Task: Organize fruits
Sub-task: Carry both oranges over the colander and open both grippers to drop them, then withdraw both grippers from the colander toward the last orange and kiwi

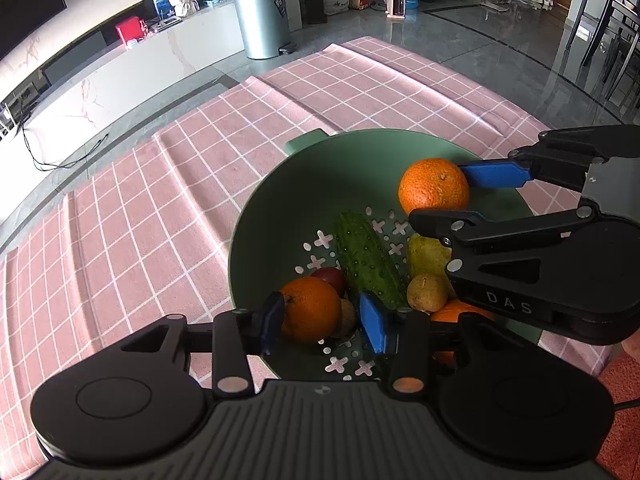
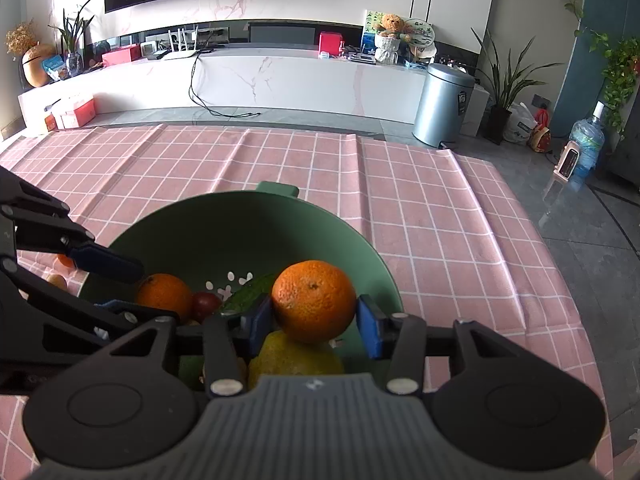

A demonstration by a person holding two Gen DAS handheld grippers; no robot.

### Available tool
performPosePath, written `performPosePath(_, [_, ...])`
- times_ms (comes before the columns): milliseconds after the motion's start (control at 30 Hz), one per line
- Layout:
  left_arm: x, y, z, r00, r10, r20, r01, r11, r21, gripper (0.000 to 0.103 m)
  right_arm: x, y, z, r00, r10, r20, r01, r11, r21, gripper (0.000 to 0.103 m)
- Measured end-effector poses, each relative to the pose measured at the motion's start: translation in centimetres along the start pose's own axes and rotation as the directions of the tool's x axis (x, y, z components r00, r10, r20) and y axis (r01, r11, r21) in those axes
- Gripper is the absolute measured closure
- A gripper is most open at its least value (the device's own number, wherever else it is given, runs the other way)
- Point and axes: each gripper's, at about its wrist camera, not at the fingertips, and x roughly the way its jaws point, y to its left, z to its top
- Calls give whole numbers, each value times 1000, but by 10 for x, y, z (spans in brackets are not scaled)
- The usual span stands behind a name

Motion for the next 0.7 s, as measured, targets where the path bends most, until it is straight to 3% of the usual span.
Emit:
performPosePath(267, [-22,-4,-5,999,8,37,-8,1000,18,45,-22,1,3,999,-10,38,9,1000,19,53])
performPosePath(700, [-72,18,-28,995,37,96,-32,998,-44,43,-72,24,-7,994,12,105,-23,995,100,46])
